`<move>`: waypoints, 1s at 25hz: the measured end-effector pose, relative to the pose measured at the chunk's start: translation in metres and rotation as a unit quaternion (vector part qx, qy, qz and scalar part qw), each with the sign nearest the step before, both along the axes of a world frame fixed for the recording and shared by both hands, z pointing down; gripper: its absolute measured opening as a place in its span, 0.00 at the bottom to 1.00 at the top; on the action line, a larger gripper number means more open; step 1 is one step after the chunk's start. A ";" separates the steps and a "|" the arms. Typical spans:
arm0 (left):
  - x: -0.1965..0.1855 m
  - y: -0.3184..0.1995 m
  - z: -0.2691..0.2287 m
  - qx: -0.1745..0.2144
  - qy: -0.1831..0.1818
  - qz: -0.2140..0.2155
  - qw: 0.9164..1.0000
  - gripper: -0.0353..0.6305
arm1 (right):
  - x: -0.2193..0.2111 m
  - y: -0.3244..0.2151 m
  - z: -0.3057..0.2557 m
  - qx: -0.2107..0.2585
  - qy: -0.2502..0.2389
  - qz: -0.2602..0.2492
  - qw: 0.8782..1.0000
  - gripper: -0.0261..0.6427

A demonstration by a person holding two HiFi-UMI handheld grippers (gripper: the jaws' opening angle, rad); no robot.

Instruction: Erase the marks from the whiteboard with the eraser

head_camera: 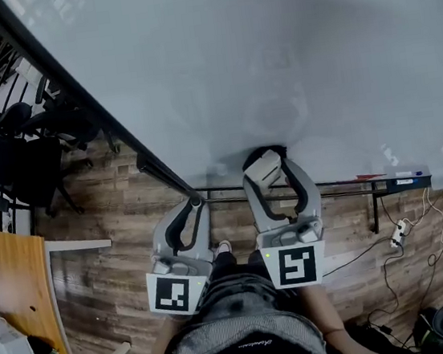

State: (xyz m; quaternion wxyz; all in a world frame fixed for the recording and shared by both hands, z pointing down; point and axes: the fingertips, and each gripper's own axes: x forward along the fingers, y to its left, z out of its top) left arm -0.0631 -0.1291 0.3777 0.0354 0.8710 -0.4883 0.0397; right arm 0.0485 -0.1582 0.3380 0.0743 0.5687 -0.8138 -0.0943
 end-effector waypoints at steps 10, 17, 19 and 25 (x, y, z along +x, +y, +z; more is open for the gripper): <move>-0.027 -0.005 0.000 -0.001 -0.002 -0.015 1.000 0.17 | -0.036 -0.003 0.003 0.004 0.000 -0.039 0.999 0.42; -0.005 -0.004 -0.002 0.001 0.001 -0.014 1.000 0.17 | -0.011 0.001 0.009 -0.007 -0.005 -0.042 0.999 0.41; -0.006 -0.004 -0.002 0.005 -0.001 -0.012 1.000 0.17 | -0.005 0.001 0.010 -0.004 -0.006 -0.037 0.999 0.41; 0.004 0.000 -0.005 0.019 -0.008 -0.008 1.000 0.17 | 0.017 0.005 0.025 -0.017 0.007 -0.022 1.000 0.41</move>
